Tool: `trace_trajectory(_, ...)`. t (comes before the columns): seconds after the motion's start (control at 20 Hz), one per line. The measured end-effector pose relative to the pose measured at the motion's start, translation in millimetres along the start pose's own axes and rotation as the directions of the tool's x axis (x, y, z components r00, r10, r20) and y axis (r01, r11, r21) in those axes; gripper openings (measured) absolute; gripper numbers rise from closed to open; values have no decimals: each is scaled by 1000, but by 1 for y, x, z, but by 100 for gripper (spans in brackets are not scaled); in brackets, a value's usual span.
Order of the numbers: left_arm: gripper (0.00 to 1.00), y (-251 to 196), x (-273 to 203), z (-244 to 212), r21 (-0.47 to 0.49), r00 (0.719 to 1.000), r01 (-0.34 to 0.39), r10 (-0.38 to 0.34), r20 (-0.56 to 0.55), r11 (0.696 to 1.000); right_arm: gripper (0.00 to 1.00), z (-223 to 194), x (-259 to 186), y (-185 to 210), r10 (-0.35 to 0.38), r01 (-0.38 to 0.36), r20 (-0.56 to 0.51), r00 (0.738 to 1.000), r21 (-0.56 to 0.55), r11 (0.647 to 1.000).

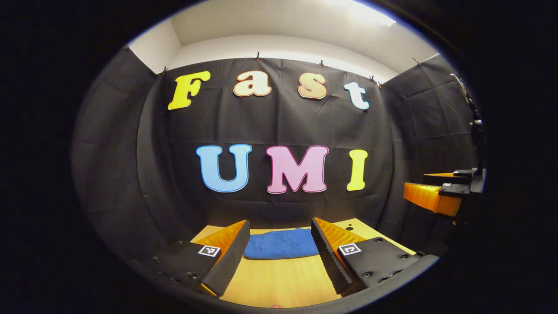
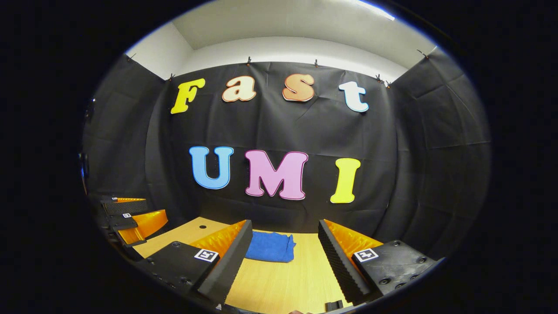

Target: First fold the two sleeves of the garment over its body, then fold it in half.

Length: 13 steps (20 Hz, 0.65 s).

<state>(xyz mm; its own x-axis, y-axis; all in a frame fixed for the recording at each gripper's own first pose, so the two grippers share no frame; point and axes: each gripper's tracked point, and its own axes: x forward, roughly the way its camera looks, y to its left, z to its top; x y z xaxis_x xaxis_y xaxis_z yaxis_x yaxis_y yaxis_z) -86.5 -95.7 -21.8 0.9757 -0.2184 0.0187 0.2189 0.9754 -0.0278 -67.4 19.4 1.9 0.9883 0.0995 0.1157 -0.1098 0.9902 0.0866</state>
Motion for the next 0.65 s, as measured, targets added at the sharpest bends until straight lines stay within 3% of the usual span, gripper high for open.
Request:
trace_trajectory(0.2,80,2,-3,4,2,1000,10,-10,14,1000,100,6,0,6,5,-4,13,1000,-7,1000)
trace_trajectory(0.25,81,0,-4,3,-4,1000,13,-13,13,1000,96,6,1,6,6,-6,13,1000,-4,1000)
trace_trajectory(0.45,81,5,-5,3,-26,1000,14,-14,13,1000,96,9,1,16,20,-20,9,1000,15,1000)
trace_trajectory(0.5,81,6,-7,4,-28,1000,15,-14,19,1000,100,10,2,17,24,-24,10,1000,19,1000)
trace_trajectory(0.65,81,8,-7,6,-19,1000,10,-9,29,1000,96,13,4,15,19,-20,19,1000,15,1000)
